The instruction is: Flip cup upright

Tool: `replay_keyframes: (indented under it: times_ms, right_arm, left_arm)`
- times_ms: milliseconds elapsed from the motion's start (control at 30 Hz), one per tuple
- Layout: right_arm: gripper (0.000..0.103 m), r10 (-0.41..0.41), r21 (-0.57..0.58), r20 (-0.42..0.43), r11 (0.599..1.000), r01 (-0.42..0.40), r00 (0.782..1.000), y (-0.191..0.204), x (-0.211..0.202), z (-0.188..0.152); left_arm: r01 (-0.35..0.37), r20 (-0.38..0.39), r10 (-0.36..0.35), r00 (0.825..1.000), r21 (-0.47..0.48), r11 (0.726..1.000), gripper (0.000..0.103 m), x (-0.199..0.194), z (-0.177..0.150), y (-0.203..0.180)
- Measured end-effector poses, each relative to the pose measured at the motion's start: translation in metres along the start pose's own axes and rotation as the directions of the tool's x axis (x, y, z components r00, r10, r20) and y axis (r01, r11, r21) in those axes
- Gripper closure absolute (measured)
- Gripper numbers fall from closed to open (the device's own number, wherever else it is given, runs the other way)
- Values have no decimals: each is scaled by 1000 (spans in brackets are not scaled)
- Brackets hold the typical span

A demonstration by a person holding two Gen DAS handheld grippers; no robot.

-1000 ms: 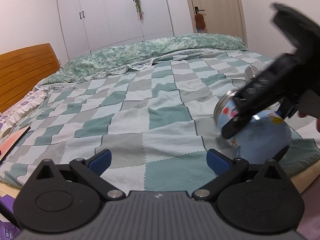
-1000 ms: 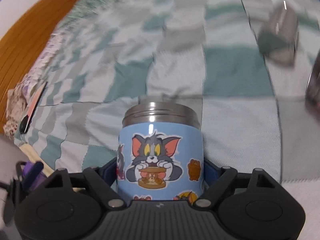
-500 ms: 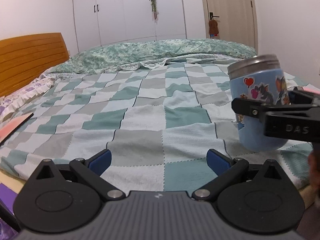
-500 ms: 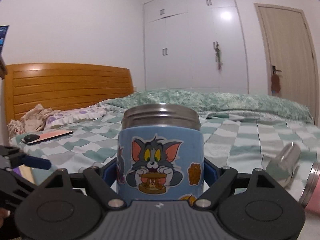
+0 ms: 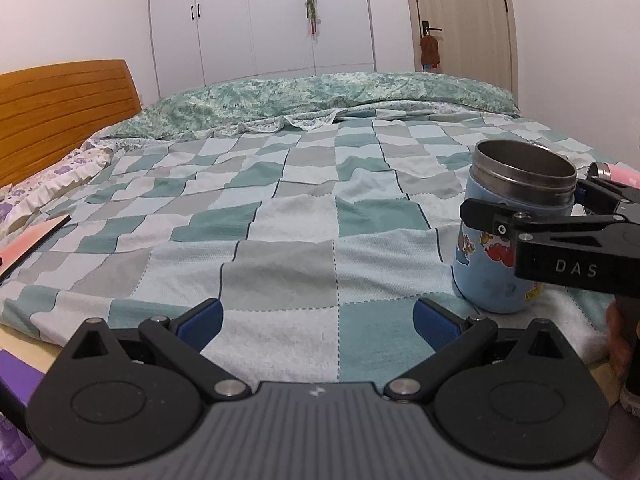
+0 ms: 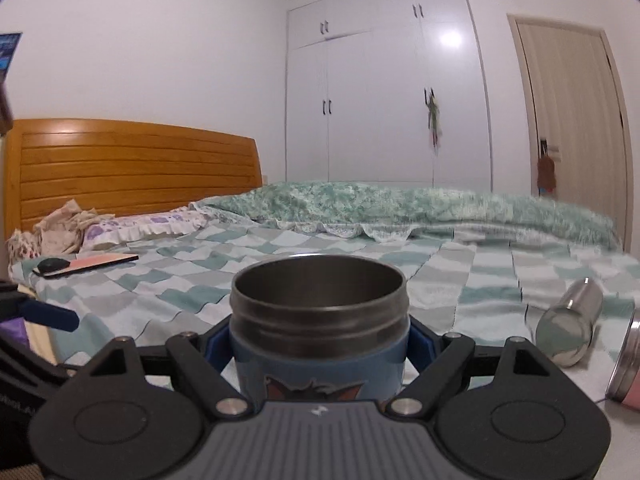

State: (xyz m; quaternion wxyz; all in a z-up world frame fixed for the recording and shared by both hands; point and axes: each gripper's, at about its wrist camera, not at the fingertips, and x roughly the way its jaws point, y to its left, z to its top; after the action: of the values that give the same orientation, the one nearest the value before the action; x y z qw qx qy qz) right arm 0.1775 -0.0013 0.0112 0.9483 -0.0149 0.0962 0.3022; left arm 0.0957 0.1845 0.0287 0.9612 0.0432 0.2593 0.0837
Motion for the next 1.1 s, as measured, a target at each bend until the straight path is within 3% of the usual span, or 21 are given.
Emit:
replay_keyframes:
  times_ms: [167, 233, 333, 433, 567, 733, 833, 967, 1100]
  right_arm:
    - [20, 2, 0, 9, 1000, -2, 1000, 0, -6, 3]
    - [5, -3, -3, 68, 1000, 3, 998, -1, -22, 11]
    - [0, -4, -21, 132, 1000, 7, 991, -4, -54, 25]
    - [0, -19, -38, 151, 999, 25, 988, -13, -92, 35]
    - [0, -80, -50, 162, 995, 89, 984, -35, -146, 37]
    - [0, -176, -49, 133, 982, 183, 976, -73, -202, 13]
    - [0, -223, -41, 109, 973, 229, 969, -94, -221, -10]
    - [0, -258, -35, 121, 964, 263, 959, -109, -232, -39]
    - [0, -254, -26, 145, 965, 260, 956, -110, -241, -47]
  left_arm:
    - [-10, 9, 10, 1000, -9, 1000, 0, -6, 1, -1]
    - [-4, 31, 5, 999, -11, 1000, 0, -14, 3, -4]
    - [24, 92, -21, 995, -22, 999, 0, -34, 7, -15]
    - [73, 174, -64, 983, -48, 996, 0, -59, 11, -34]
    - [148, 285, -116, 952, -96, 984, 0, -93, 6, -70]
    - [178, 326, -128, 937, -130, 975, 0, -104, -20, -116]
    - [151, 339, -99, 936, -132, 980, 0, -100, -38, -138]
    - [79, 392, -31, 919, -106, 991, 0, -98, -54, -154]
    - [72, 411, -17, 912, -118, 990, 0, -97, -56, -156]
